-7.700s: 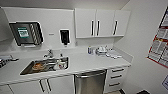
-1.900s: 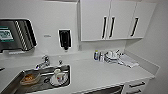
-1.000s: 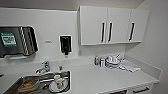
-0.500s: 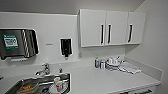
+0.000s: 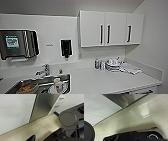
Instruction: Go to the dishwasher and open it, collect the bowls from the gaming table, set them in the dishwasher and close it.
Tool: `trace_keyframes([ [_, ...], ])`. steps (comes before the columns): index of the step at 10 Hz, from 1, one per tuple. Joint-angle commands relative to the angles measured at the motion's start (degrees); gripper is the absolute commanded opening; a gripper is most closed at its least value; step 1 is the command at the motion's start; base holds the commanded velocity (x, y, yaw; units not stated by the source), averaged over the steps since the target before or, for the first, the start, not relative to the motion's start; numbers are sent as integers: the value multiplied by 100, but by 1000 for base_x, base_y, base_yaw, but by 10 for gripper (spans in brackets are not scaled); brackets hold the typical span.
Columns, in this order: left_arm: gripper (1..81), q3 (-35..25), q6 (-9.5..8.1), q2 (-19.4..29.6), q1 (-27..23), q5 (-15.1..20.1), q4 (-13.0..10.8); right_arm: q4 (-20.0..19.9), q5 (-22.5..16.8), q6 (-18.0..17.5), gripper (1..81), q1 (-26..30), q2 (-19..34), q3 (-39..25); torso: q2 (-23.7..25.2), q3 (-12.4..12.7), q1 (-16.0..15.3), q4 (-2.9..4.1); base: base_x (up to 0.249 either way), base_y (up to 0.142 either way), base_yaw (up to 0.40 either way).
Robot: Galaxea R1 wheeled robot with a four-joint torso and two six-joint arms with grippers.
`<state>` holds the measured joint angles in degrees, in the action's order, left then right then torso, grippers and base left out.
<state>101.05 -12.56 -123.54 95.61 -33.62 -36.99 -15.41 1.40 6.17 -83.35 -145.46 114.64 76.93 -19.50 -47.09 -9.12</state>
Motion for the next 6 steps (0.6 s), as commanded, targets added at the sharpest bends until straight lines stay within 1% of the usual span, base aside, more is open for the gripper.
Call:
trace_keyframes([
  [1,811,-129,-45,241,-275,-100,-151,-85,-281,-2,811,498,172,-154,-2,-525,0,0,0,0,0],
  [2,811,-129,-45,241,-266,-110,-151,-85,-281,-2,811,498,190,-171,23,-689,-13,0,0,0,0],
  [3,811,-129,-45,259,-258,-110,-151,-85,-272,-2,811,498,216,-188,30,-505,-22,0,0,0,0],
  [4,811,-137,-45,302,-266,-110,-160,-85,-272,-2,811,507,216,-189,30,-540,-26,0,0,0,0],
  [5,811,-172,-45,407,-258,-135,-229,-94,-281,-2,811,525,216,-197,28,-647,-29,0,0,0,0],
  [6,811,-199,-54,523,-223,-206,-318,-103,-281,-2,811,542,216,-198,30,-686,-29,0,0,0,0],
])
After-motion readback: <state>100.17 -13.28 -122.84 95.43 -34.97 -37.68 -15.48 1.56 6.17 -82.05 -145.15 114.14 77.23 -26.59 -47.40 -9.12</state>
